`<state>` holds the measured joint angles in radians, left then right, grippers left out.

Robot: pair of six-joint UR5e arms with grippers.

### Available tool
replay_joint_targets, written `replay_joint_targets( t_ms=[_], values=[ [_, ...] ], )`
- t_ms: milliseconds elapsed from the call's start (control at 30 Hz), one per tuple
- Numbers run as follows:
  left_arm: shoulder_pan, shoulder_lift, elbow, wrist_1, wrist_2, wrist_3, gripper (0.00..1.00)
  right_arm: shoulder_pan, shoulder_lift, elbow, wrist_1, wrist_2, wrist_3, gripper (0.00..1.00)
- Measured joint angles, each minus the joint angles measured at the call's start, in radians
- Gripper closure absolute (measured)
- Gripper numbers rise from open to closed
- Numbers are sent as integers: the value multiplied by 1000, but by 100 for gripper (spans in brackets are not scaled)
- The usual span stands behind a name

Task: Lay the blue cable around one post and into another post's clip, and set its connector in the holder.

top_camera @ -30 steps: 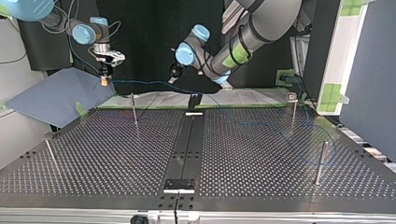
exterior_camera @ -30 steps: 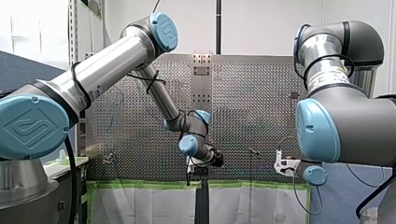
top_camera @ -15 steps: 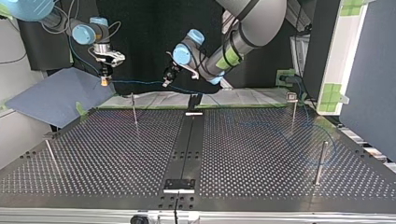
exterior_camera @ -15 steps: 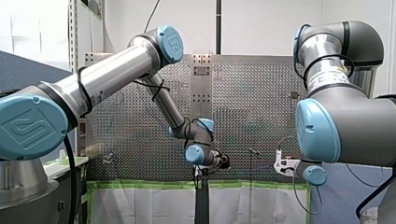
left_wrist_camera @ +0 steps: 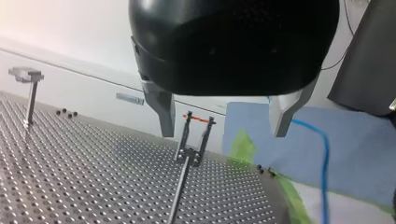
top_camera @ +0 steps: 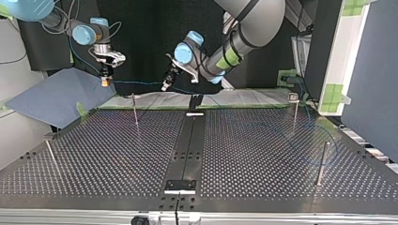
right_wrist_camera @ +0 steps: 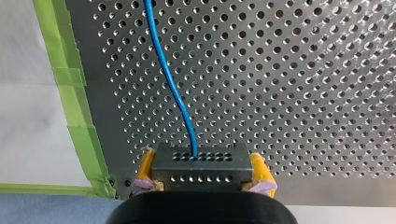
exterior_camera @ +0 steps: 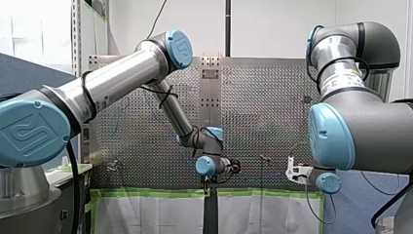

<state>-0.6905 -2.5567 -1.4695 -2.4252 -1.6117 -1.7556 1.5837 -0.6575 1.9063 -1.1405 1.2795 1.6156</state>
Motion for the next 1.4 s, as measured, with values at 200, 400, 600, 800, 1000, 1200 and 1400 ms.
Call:
replay_joint_targets(
  t_ms=[200, 400, 600, 800, 1000, 1200, 1400],
  values=[
    [-2, -1, 0, 36, -14, 54, 0, 0, 0, 0, 0, 0, 0, 100],
    [-8, -1, -11, 2, -57, 103, 0, -2, 0, 0, 1, 0, 0, 100],
    [-14, -1, -37, -47, -108, 154, 0, -4, 0, 0, 1, 0, 0, 100],
    [-18, -1, -45, -42, -141, 204, 0, -2, 0, 0, 2, 0, 0, 100],
    [-20, -1, -43, -13, -174, 255, 0, -1, 0, -1, 3, 1, 0, 100],
    [-19, -2, -41, -6, -192, 310, 0, 0, 0, 0, 3, 2, 0, 100],
    [-13, -9, -33, -12, -205, 366, 0, 0, 0, 0, 4, 2, 0, 100]
  ],
)
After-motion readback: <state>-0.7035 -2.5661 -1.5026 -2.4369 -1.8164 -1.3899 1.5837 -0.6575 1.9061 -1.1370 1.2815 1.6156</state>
